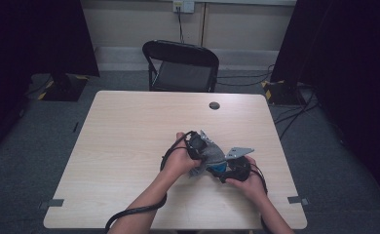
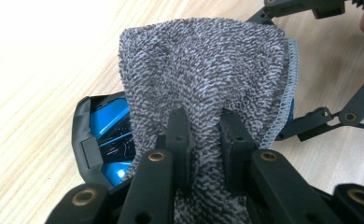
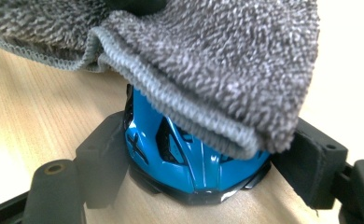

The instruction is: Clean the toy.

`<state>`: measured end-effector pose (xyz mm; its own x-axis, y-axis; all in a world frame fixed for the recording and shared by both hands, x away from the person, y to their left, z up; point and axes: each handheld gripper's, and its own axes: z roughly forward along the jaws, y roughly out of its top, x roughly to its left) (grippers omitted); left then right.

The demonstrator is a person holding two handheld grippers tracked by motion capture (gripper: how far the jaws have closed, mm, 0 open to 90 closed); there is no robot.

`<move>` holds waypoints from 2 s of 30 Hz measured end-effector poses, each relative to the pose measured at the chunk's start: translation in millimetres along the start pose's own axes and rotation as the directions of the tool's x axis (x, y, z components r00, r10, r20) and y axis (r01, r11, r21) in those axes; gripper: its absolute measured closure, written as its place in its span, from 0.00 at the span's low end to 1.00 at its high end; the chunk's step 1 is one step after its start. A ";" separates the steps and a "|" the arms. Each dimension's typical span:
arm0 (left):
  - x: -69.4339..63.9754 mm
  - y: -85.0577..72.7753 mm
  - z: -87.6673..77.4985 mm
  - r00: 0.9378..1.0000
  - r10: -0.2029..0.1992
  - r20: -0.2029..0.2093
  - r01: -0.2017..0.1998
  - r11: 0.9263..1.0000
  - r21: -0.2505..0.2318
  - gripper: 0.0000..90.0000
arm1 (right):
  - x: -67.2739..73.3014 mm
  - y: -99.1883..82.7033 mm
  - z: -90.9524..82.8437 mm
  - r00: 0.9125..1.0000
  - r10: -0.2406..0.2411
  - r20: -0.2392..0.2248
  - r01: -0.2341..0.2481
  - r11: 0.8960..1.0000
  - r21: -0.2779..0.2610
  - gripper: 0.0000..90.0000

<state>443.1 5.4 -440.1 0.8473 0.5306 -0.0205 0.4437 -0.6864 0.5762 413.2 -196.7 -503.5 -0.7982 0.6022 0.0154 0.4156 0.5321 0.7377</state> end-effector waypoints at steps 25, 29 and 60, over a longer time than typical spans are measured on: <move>24.6 -8.4 -7.2 0.996 -0.073 -0.050 0.073 0.997 -0.007 0.85 | 0.1 0.0 0.0 1.000 0.001 -0.001 -0.001 1.000 0.000 0.27; 28.0 -10.2 -9.0 0.994 -0.091 -0.062 0.091 0.996 -0.013 0.85 | 0.0 0.0 0.0 1.000 0.001 -0.001 -0.001 1.000 0.000 0.27; 56.6 -27.6 -17.9 0.974 -0.202 -0.106 0.200 0.979 -0.027 0.85 | 0.1 0.0 0.0 1.000 0.001 0.000 -0.001 1.000 0.000 0.27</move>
<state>473.6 63.3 -442.5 0.7047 0.7077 -0.0500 0.5963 -0.5526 0.5824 413.2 -196.6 -503.5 -0.7979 0.6026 0.0163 0.4164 0.5314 0.7377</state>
